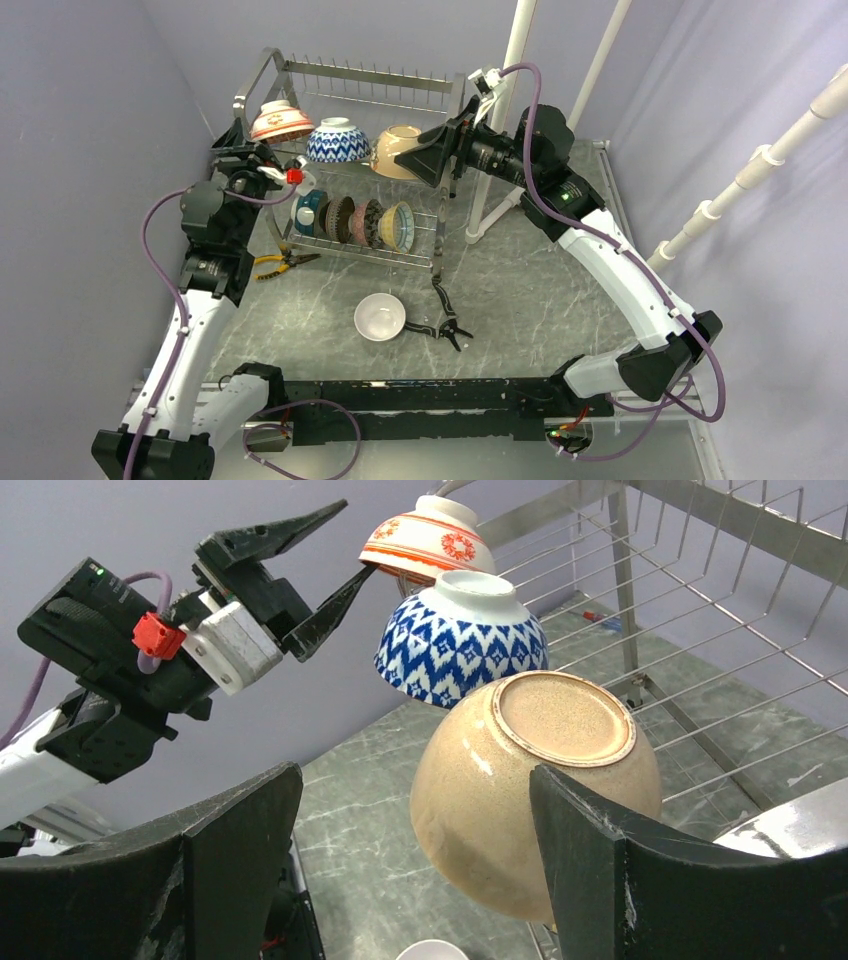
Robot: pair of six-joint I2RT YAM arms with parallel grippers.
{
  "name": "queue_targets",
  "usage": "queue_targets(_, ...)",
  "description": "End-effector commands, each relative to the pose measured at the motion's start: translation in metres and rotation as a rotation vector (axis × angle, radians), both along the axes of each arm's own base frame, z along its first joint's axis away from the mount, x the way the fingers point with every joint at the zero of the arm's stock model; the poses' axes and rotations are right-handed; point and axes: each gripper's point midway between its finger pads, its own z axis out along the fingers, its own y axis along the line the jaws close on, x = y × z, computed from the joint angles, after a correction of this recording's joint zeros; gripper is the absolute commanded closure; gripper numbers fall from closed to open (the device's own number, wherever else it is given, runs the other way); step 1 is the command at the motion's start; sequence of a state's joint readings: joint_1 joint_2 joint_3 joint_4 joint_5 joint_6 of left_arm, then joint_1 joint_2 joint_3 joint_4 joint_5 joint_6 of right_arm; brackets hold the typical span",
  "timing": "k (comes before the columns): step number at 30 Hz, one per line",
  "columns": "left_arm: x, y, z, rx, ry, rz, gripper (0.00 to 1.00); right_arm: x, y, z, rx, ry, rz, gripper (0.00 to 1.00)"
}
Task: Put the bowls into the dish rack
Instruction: Turn the bowl upside down on the dish rack, then adjust the bowl in the dish rack.
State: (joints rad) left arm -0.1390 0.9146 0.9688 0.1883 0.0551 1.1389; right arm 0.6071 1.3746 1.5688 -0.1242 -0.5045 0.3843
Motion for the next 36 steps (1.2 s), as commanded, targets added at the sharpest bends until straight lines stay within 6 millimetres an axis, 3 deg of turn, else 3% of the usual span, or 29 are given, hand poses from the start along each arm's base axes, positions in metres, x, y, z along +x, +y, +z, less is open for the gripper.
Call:
queue_targets(1, -0.016, 0.016, 0.015, -0.014, -0.059, 0.067, 0.39, -0.002, 0.002, 0.009, 0.013, -0.036, 0.025, 0.12)
queue_targets(9, -0.034, 0.027, -0.011, -0.035, 0.020, 0.113, 0.28, -0.002, 0.003, 0.011, 0.016, -0.042, 0.026, 0.12)
queue_targets(15, -0.049, 0.029, -0.020, -0.106, 0.063, 0.105, 0.18, -0.003, 0.004, 0.011, 0.018, -0.042, 0.034, 0.12)
queue_targets(23, -0.089, 0.007, -0.034, -0.341, 0.249, -0.044, 0.09, -0.007, 0.000, 0.013, 0.019, -0.050, 0.030, 0.10)
queue_targets(26, -0.110, -0.017, -0.024, -0.429, 0.312, -0.181, 0.10, -0.008, -0.001, 0.014, 0.019, -0.054, 0.028, 0.10)
queue_targets(30, -0.128, -0.036, 0.016, -0.644, 0.272, -0.325, 0.10, -0.007, 0.000, 0.014, 0.020, -0.054, 0.032, 0.09)
queue_targets(32, -0.128, -0.036, 0.045, -0.790, 0.217, -0.358, 0.16, -0.007, 0.001, 0.013, 0.020, -0.051, 0.036, 0.09)
queue_targets(36, -0.119, -0.039, 0.081, -1.120, 0.245, -0.388, 0.23, -0.007, 0.001, 0.010, 0.014, -0.047, 0.034, 0.09)
